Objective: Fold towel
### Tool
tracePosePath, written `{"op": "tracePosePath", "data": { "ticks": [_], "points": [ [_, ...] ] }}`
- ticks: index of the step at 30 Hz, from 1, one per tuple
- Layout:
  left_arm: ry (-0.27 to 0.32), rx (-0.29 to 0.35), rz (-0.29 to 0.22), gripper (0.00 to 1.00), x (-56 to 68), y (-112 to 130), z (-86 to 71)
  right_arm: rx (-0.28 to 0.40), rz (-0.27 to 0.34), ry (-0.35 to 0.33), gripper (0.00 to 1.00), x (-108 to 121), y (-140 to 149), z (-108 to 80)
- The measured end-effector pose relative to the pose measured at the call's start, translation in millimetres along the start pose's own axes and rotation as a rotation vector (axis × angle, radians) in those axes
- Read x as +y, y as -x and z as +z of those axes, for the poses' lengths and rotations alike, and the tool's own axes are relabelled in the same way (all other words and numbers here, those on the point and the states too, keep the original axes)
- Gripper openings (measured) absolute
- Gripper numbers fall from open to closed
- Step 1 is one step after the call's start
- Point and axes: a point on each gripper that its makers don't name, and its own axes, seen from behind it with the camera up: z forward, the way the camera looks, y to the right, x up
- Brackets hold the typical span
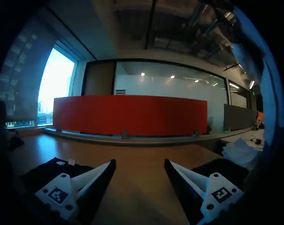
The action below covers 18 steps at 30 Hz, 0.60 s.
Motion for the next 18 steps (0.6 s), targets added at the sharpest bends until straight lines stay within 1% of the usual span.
{"op": "tracePosePath", "data": {
  "ticks": [3,6,12,18],
  "points": [
    [0.000,0.000,-0.005,0.84,-1.1,-13,-2.3,-0.005,0.013,-0.005,1.00,-2,-16,-0.4],
    [0.006,-0.002,-0.004,0.84,1.3,-33,-3.7,-0.009,0.016,-0.005,1.00,-3,-36,-0.2],
    [0.014,0.004,0.015,0.84,6.8,-85,-5.0,-0.008,0.017,-0.014,1.00,-6,-82,2.8],
    [0.016,0.015,0.022,0.84,11.3,-135,-5.8,-0.005,0.021,-0.014,1.00,-5,-131,8.0]
  ]
}}
